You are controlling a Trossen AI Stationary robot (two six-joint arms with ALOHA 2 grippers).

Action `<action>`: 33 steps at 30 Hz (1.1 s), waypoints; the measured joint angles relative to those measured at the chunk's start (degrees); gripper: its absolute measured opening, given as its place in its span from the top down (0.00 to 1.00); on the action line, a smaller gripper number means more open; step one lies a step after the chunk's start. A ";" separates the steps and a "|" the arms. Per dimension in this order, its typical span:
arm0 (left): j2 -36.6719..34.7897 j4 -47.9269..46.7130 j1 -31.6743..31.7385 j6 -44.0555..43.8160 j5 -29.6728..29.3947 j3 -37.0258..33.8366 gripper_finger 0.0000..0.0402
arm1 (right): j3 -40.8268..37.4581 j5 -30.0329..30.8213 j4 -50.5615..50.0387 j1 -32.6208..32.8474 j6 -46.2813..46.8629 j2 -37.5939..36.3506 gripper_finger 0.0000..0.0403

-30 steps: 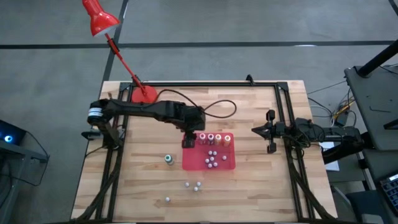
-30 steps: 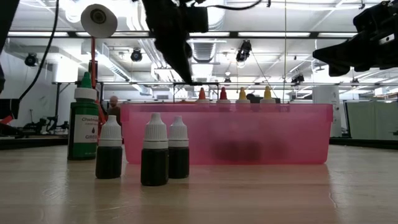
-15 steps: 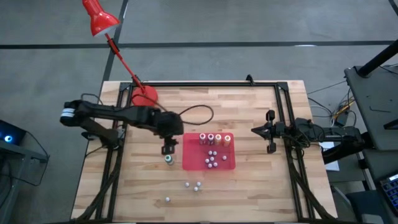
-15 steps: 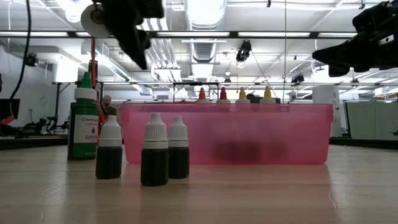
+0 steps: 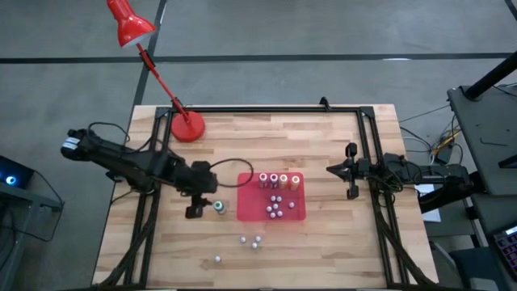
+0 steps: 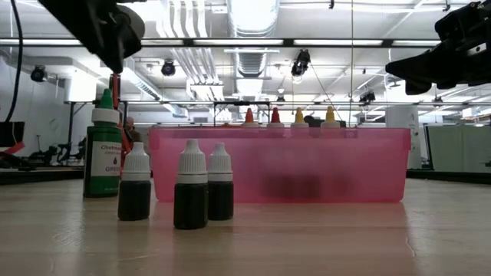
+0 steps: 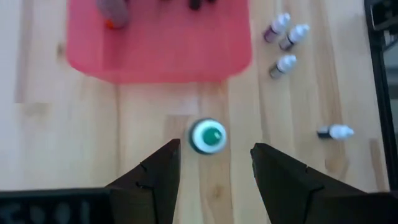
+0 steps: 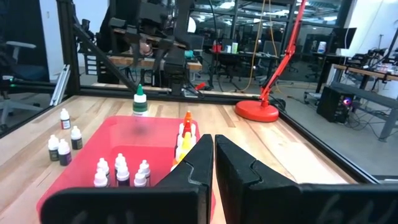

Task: Pick & Place food coloring
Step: Put the large green food coloring bottle into the container

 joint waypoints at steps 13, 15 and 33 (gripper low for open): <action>-1.30 10.19 -2.84 1.91 -0.18 -8.90 0.58 | 0.00 0.02 0.00 0.00 0.00 0.00 0.98; -1.30 11.37 -2.84 2.00 -0.40 -10.21 0.58 | 0.00 0.02 0.01 0.00 0.00 0.00 0.98; -1.27 18.22 -2.84 2.73 -3.40 -16.62 0.58 | 0.00 0.02 0.02 0.02 0.00 0.00 0.98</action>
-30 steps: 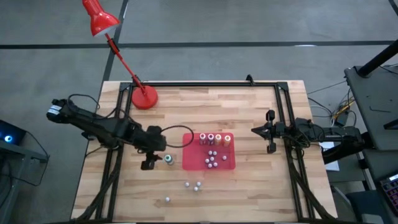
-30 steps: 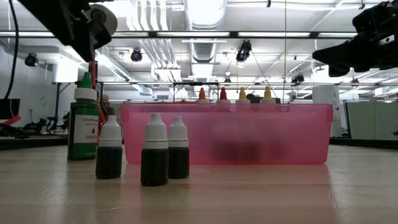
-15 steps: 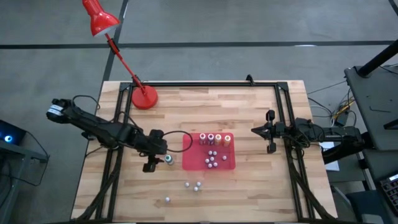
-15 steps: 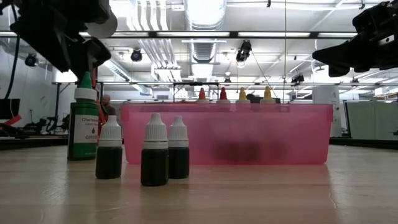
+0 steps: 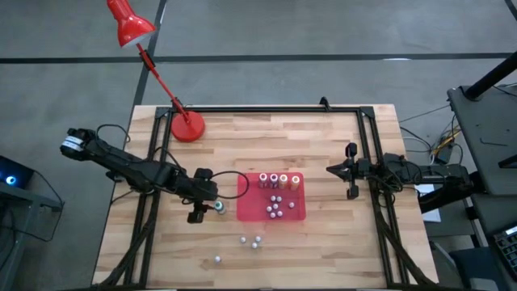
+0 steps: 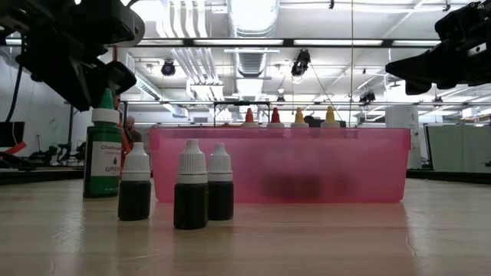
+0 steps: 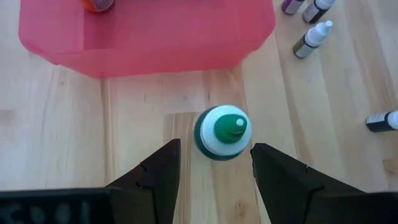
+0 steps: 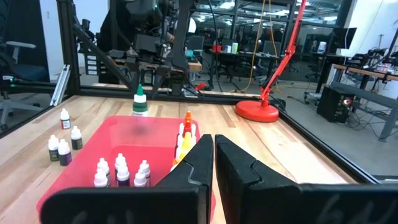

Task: Pick & Place food coloring
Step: Put the large green food coloring bottle into the container

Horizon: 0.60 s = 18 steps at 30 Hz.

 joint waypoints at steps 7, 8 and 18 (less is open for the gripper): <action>0.00 1.30 0.00 1.36 -0.14 0.00 0.58 | 0.00 0.00 -0.02 -0.02 0.00 0.00 0.98; 0.00 1.51 0.00 1.39 -0.14 -0.02 0.58 | 0.00 0.00 -0.02 0.00 0.00 0.00 0.98; 1.90 5.01 0.00 1.34 -0.12 -1.64 0.58 | 0.00 0.00 0.00 -0.02 0.00 0.00 0.98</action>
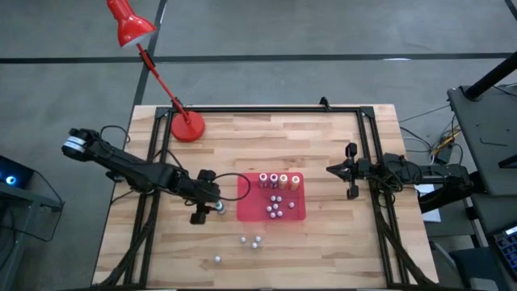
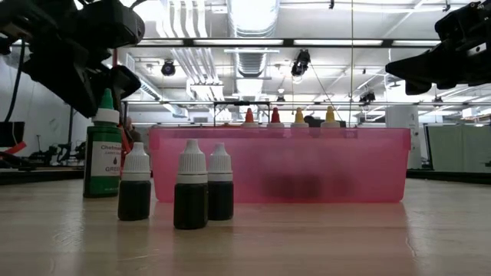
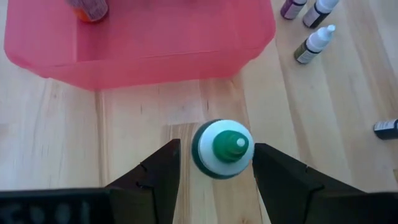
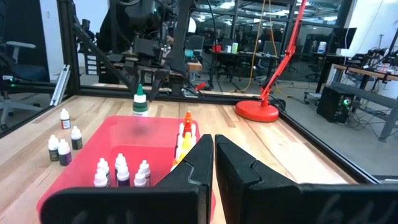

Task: Pick & Place food coloring
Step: Put the large green food coloring bottle into the container

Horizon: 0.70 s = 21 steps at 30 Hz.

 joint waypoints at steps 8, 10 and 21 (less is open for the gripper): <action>1.92 2.10 0.02 -0.02 0.02 0.02 0.58 | 0.00 0.00 0.00 0.00 0.00 0.00 0.98; 2.12 2.22 0.01 -0.04 0.04 0.04 0.58 | 0.00 0.00 0.00 0.00 0.00 0.02 0.98; 2.08 2.35 0.02 -0.97 0.40 0.04 0.70 | 0.00 0.00 0.00 0.00 0.00 0.00 0.98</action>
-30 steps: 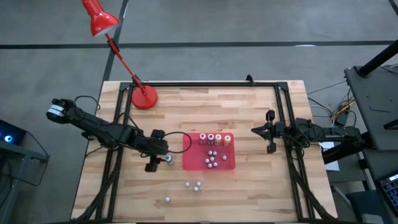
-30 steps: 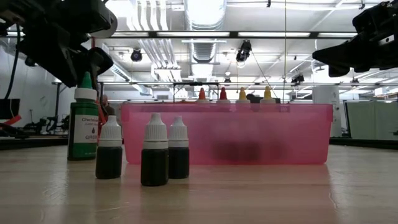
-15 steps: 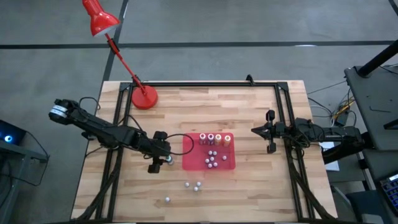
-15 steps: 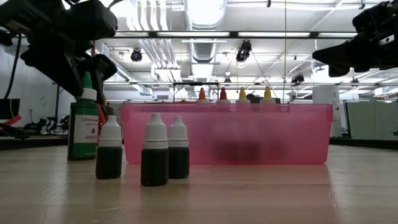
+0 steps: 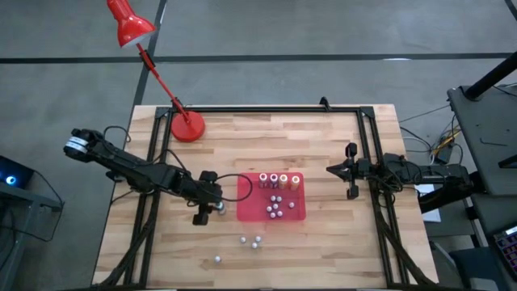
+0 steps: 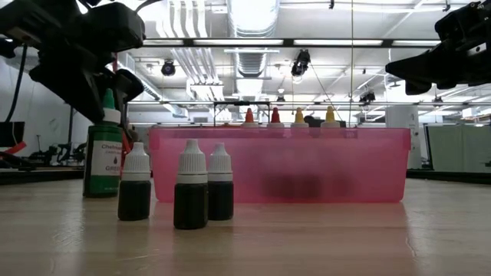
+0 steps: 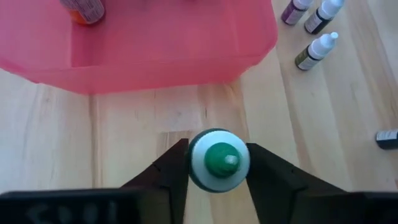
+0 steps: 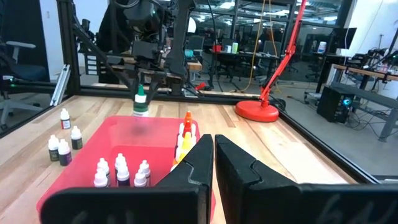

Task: Pick & Place food coloring
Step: Put the large green food coloring bottle into the container

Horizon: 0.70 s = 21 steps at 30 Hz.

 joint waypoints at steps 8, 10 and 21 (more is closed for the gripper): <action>-0.02 -0.32 0.00 -0.55 0.14 0.40 0.77 | 0.00 -0.02 -0.02 0.00 0.00 0.00 0.98; -0.02 -0.53 0.00 -0.64 0.13 0.87 0.77 | 0.00 0.00 0.00 0.01 0.00 0.00 0.98; -0.16 -6.70 0.25 2.53 -6.63 9.98 0.77 | 0.00 -0.01 0.00 0.00 0.00 0.00 0.98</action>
